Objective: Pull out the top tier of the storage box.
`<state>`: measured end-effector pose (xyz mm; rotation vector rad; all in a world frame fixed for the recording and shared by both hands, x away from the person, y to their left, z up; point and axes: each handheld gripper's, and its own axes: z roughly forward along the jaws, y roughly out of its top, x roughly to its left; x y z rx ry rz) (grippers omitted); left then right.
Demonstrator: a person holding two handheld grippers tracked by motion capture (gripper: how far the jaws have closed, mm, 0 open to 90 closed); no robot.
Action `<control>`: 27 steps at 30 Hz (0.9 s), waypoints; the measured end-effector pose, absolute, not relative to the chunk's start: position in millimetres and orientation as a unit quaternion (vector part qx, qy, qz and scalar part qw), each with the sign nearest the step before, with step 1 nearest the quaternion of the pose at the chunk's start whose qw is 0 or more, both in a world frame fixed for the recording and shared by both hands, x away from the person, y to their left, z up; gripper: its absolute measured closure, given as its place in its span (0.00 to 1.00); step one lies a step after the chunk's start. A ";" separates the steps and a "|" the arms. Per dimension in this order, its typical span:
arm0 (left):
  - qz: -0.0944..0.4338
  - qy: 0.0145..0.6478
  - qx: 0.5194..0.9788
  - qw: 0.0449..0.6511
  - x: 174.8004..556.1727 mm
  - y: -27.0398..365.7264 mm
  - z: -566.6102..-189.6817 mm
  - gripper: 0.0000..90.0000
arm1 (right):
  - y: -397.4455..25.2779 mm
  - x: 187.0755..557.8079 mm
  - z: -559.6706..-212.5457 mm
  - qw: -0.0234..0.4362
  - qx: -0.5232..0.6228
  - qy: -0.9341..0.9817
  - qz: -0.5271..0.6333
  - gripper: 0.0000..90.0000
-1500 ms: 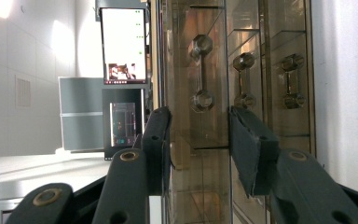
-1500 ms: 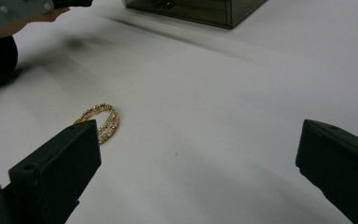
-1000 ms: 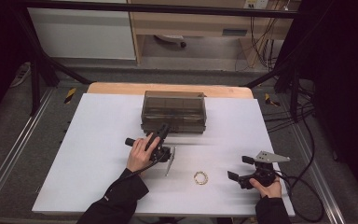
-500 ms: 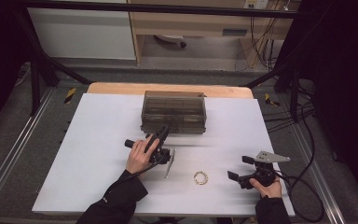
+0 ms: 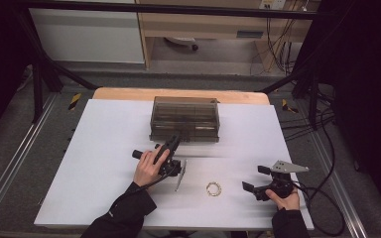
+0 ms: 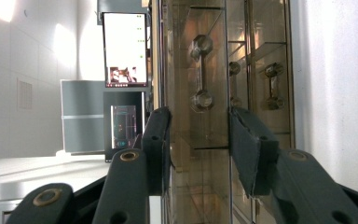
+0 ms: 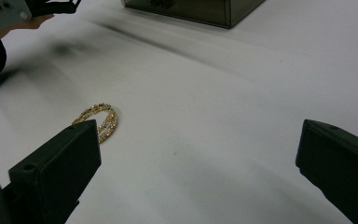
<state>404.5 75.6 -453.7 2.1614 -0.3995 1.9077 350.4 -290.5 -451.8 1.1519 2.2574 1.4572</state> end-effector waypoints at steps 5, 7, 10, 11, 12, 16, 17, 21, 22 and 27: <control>0.653 -0.137 0.736 0.116 402.5 76.1 -454.1 0.67 | -290.6 350.5 -451.8 0.110 0.391 0.768 0.496 0.01; 0.653 -0.136 0.736 0.117 401.5 76.3 -454.6 0.67 | -290.5 350.4 -451.8 0.109 0.392 0.768 0.495 0.01; 0.654 -0.137 0.735 0.116 399.6 76.3 -454.3 0.67 | -290.5 350.3 -451.8 0.109 0.392 0.768 0.495 0.01; 0.653 -0.137 0.735 0.117 399.4 76.3 -454.6 0.67 | -290.4 350.3 -451.9 0.109 0.392 0.768 0.495 0.01; 0.652 -0.135 0.736 0.119 399.1 76.4 -455.0 0.67 | -290.4 350.4 -451.9 0.109 0.391 0.768 0.495 0.01; 0.653 -0.136 0.736 0.118 397.3 76.2 -454.8 0.67 | -290.4 350.4 -451.9 0.109 0.391 0.768 0.495 0.01; 0.652 -0.135 0.736 0.119 396.8 76.2 -455.1 0.67 | -290.5 350.4 -451.8 0.109 0.392 0.768 0.495 0.01; 0.652 -0.137 0.736 0.120 394.9 76.0 -455.3 0.67 | -290.6 350.5 -451.9 0.110 0.391 0.768 0.496 0.01; 0.652 -0.138 0.736 0.120 394.4 76.1 -455.2 0.67 | -290.5 350.4 -451.8 0.109 0.391 0.768 0.495 0.01; 0.651 -0.140 0.737 0.120 392.4 77.6 -455.0 0.67 | -291.0 350.5 -451.6 0.110 0.390 0.768 0.495 0.01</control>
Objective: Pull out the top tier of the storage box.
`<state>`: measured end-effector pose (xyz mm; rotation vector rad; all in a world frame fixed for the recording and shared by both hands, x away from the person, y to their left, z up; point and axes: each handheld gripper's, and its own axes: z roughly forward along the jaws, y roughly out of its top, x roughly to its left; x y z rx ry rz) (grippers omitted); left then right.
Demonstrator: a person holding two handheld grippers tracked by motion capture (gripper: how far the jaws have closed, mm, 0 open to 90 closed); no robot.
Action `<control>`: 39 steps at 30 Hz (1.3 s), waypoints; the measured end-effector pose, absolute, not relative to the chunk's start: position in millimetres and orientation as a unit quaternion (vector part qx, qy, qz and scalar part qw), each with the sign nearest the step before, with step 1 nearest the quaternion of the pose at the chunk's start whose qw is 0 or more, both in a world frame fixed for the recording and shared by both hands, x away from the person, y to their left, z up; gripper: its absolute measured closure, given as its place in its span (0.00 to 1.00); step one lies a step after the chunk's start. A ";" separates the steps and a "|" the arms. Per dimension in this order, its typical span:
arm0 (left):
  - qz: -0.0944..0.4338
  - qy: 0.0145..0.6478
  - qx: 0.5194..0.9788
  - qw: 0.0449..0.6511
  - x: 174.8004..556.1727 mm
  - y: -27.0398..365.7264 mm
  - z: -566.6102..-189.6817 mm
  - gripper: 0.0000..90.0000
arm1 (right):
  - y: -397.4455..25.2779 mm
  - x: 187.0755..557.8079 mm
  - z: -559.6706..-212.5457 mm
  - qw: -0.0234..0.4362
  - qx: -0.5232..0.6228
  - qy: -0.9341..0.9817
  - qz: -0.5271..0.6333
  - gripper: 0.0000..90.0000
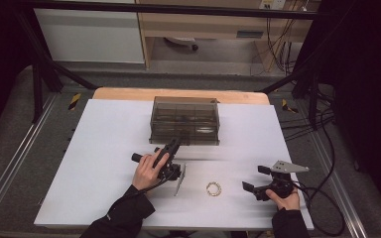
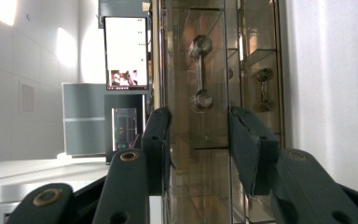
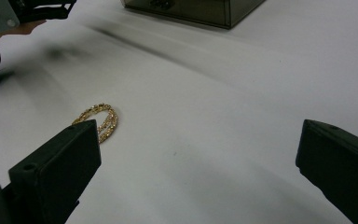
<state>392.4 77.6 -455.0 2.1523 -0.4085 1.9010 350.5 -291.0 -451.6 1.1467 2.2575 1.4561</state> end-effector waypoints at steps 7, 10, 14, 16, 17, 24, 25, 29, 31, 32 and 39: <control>0.652 -0.144 0.734 0.125 388.9 77.2 -455.9 0.67 | -290.8 350.4 -451.6 0.110 0.391 0.768 0.496 0.01; 0.651 -0.142 0.735 0.125 388.1 77.4 -456.2 0.67 | -290.8 350.4 -451.7 0.110 0.391 0.768 0.495 0.01; 0.651 -0.143 0.735 0.124 386.9 77.7 -456.2 0.67 | -291.0 350.4 -451.6 0.110 0.390 0.768 0.495 0.01; 0.652 -0.146 0.733 0.125 386.6 77.7 -456.0 0.67 | -290.9 350.2 -451.4 0.110 0.391 0.767 0.496 0.01; 0.650 -0.143 0.736 0.125 386.0 77.8 -456.3 0.67 | -290.9 350.1 -451.4 0.110 0.392 0.767 0.496 0.01; 0.649 -0.145 0.736 0.126 385.1 77.8 -458.2 0.67 | -290.4 350.2 -451.8 0.109 0.392 0.768 0.495 0.01; 0.649 -0.143 0.737 0.127 385.1 77.8 -458.1 0.67 | -290.4 350.2 -451.8 0.109 0.392 0.768 0.495 0.01; 0.649 -0.141 0.736 0.129 385.1 77.5 -458.5 0.67 | -290.6 350.3 -451.7 0.109 0.391 0.768 0.495 0.01; 0.649 -0.140 0.737 0.129 385.1 77.2 -458.5 0.67 | -290.7 350.3 -451.7 0.109 0.391 0.768 0.496 0.01; 0.648 -0.141 0.737 0.128 385.0 77.0 -458.0 0.67 | -290.6 350.4 -451.8 0.110 0.391 0.768 0.496 0.01; 0.634 -0.134 0.750 0.134 385.2 76.6 -455.5 0.62 | -290.6 350.2 -451.8 0.109 0.391 0.768 0.495 0.01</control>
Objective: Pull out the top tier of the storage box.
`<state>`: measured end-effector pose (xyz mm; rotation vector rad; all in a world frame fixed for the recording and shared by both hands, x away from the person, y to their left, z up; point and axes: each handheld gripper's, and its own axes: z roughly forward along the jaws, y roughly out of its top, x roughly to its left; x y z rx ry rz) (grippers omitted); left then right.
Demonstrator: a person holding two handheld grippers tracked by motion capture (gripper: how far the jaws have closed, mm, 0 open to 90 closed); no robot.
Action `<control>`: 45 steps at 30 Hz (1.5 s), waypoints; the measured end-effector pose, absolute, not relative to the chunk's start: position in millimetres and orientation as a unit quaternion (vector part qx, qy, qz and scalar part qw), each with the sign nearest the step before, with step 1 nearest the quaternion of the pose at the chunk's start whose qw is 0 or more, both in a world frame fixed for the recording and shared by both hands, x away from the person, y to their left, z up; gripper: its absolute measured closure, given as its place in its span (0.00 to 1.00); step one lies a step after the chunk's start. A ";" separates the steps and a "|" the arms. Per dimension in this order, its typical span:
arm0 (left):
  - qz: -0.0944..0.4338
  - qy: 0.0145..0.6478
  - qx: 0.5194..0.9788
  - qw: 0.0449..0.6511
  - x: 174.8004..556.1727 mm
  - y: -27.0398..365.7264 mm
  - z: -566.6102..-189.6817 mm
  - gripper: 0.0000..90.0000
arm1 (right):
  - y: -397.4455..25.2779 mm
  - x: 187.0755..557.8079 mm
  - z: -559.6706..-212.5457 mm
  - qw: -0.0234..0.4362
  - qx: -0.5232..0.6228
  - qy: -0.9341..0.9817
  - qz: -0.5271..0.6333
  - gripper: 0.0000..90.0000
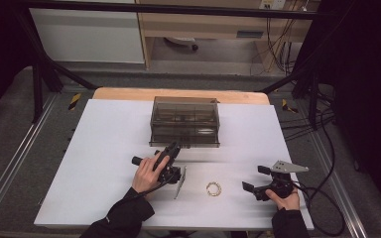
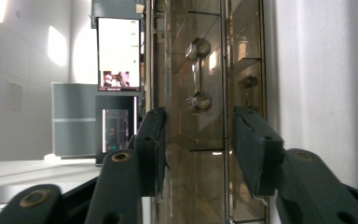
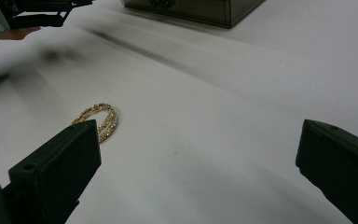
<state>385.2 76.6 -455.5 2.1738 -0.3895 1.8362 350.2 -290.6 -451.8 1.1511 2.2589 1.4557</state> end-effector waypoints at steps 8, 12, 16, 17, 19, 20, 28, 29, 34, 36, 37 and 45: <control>0.596 -0.107 0.781 0.151 385.0 76.7 -447.6 0.52 | -290.5 350.3 -451.8 0.109 0.392 0.768 0.495 0.01; 0.576 -0.087 0.796 0.162 385.3 78.3 -441.9 0.45 | -291.2 350.3 -451.6 0.110 0.391 0.768 0.495 0.01; 0.553 -0.059 0.809 0.188 384.5 80.6 -432.7 0.38 | -291.0 350.3 -451.6 0.110 0.391 0.768 0.495 0.01; 0.547 -0.048 0.813 0.195 384.1 81.4 -429.6 0.36 | -291.0 350.3 -451.6 0.110 0.391 0.768 0.495 0.01; 0.534 -0.034 0.820 0.205 383.8 82.6 -425.8 0.31 | -290.7 350.2 -451.6 0.110 0.392 0.767 0.495 0.01; 0.527 -0.027 0.823 0.211 383.7 83.2 -424.2 0.29 | -290.8 350.2 -451.6 0.109 0.392 0.768 0.495 0.01; 0.504 0.006 0.834 0.226 381.4 90.7 -414.5 0.19 | -291.1 350.5 -451.6 0.111 0.392 0.768 0.495 0.01; 0.499 0.014 0.836 0.229 381.2 92.1 -413.2 0.18 | -290.9 350.5 -451.8 0.111 0.392 0.768 0.494 0.01; 0.465 0.060 0.845 0.258 380.7 101.8 -405.8 0.16 | -290.5 350.5 -451.9 0.110 0.393 0.768 0.493 0.01; 0.451 0.075 0.846 0.274 380.1 106.3 -403.9 0.16 | -290.8 350.4 -451.6 0.111 0.393 0.767 0.494 0.01; 0.446 0.081 0.847 0.278 379.6 108.9 -402.9 0.16 | -290.8 350.4 -451.6 0.110 0.394 0.767 0.494 0.01; 0.404 0.130 0.849 0.314 373.8 130.9 -401.3 0.14 | -290.7 350.5 -451.8 0.111 0.393 0.768 0.493 0.01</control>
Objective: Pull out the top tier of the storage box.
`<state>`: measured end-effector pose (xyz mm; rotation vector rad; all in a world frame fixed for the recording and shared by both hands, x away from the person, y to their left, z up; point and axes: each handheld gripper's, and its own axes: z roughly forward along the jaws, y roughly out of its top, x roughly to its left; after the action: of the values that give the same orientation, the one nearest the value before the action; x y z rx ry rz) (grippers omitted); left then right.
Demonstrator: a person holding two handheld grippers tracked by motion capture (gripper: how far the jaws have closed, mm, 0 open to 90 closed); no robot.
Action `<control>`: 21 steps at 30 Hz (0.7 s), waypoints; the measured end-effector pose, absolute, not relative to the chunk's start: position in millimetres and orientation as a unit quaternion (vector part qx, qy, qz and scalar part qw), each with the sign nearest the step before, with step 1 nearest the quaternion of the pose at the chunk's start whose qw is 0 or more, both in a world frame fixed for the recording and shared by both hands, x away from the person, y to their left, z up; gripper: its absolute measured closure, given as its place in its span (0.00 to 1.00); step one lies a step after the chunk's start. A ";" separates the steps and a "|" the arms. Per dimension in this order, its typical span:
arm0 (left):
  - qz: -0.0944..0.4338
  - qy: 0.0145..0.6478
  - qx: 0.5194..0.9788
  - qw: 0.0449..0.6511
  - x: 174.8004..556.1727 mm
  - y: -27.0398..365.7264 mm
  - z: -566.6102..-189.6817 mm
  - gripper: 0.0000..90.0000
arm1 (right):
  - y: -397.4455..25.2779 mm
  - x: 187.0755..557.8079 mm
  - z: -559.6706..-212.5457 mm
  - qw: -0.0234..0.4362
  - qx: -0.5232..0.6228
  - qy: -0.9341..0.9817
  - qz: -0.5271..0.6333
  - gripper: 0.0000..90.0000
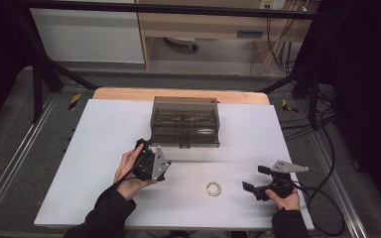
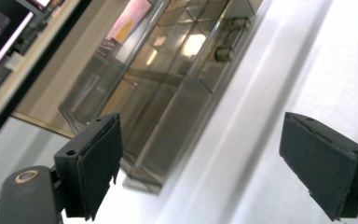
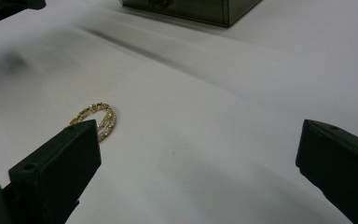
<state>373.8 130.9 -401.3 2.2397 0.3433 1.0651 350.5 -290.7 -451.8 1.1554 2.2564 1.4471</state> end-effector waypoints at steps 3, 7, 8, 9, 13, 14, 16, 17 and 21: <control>0.391 0.149 0.849 0.321 371.8 138.8 -401.9 0.13 | -290.5 350.5 -452.0 0.111 0.394 0.769 0.492 0.01; 0.366 0.180 0.849 0.337 369.9 150.7 -403.5 0.12 | -290.2 350.5 -452.2 0.111 0.395 0.769 0.490 0.01; 0.359 0.187 0.848 0.341 369.3 153.9 -404.3 0.12 | -290.1 350.5 -452.3 0.111 0.395 0.770 0.489 0.01; 0.355 0.194 0.848 0.344 368.7 157.3 -405.0 0.11 | -290.1 350.5 -452.3 0.111 0.395 0.770 0.489 0.01; 0.338 0.222 0.843 0.356 367.1 171.2 -409.1 0.11 | -289.9 350.6 -452.5 0.112 0.395 0.770 0.488 0.01; 0.333 0.230 0.841 0.358 366.7 174.7 -410.5 0.11 | -289.9 350.6 -452.5 0.112 0.395 0.770 0.488 0.01; 0.320 0.249 0.839 0.363 365.8 181.5 -414.0 0.11 | -289.9 350.6 -452.5 0.114 0.396 0.771 0.486 0.01; 0.312 0.257 0.838 0.367 365.5 184.4 -415.9 0.11 | -289.9 350.5 -452.5 0.114 0.396 0.772 0.484 0.01; 0.296 0.277 0.835 0.372 364.2 194.7 -421.8 0.11 | -289.6 350.9 -453.0 0.115 0.395 0.774 0.482 0.01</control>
<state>364.2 194.7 -421.8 2.1396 0.7103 0.7580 350.9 -289.6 -453.0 1.1577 2.2674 1.4112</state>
